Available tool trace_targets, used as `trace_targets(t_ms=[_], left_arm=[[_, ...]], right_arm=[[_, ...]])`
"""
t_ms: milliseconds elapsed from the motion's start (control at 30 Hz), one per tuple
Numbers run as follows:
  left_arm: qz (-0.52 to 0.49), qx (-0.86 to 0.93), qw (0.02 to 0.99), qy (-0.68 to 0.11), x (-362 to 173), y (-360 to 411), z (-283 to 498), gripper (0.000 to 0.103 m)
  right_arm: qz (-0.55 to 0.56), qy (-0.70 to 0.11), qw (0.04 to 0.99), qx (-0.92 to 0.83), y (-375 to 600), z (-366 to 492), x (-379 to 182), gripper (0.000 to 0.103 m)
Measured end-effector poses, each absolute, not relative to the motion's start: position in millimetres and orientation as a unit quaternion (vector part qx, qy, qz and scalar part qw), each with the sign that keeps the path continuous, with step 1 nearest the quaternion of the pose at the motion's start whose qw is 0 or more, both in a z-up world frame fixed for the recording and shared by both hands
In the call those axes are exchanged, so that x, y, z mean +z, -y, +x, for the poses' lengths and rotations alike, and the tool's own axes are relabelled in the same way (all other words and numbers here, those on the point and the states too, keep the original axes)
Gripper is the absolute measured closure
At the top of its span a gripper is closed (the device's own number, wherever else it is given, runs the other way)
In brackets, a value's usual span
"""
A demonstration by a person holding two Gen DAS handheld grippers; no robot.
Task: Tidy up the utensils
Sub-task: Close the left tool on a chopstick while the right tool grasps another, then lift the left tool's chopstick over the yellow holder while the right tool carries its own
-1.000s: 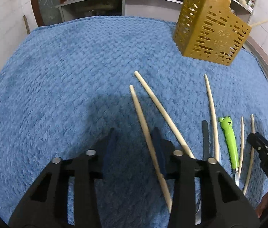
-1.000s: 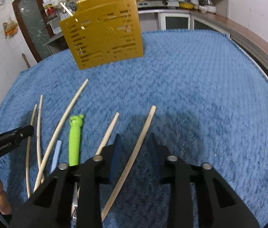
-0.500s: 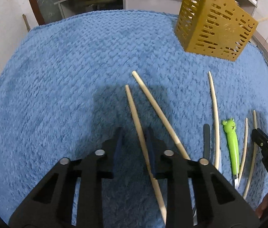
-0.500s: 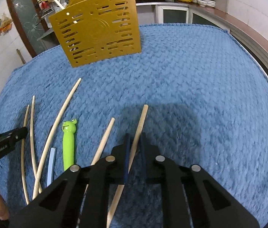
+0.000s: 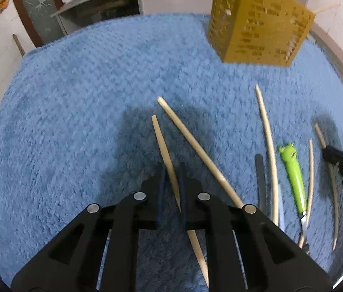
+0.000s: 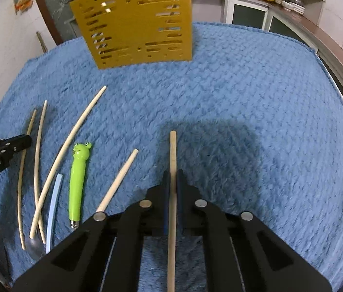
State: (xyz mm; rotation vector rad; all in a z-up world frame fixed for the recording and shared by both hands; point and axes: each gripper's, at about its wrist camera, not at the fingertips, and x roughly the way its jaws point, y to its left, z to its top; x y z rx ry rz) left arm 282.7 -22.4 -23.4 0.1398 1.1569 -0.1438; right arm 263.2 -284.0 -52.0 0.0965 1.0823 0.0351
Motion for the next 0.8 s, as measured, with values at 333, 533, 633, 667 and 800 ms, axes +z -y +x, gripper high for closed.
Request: trace_targets(t_ms=[333, 533, 633, 667, 800], left_arm=[[0.084, -0.05, 0.839, -0.536, -21.3, 35.2, 289.3, 0.096], [0.049, -0.063, 0.859, -0.506, 2.0, 25.3, 270.8, 0.098], [0.039, -0.072, 0.882, -0.464, 24.2, 23.5, 259.5, 0.098], [0.033, -0.075, 0.889, -0.45, 31.6, 23.3, 256.5, 0.098], [0.001, -0.089, 0.915, -0.393, 58.8, 23.5, 249.9, 0.098]], right_arm=[[0.078, -0.533, 0.842, 0.035, 296.7, 271.3, -50.8, 0.097], [0.111, -0.471, 0.874, 0.041, 310.9, 250.4, -23.2, 0.097], [0.125, -0.425, 0.895, 0.049, 317.0, 236.0, -3.9, 0.097], [0.128, -0.414, 0.9, 0.049, 318.4, 234.7, 0.5, 0.097], [0.124, -0.352, 0.927, 0.049, 317.0, 225.5, 21.9, 0.097]])
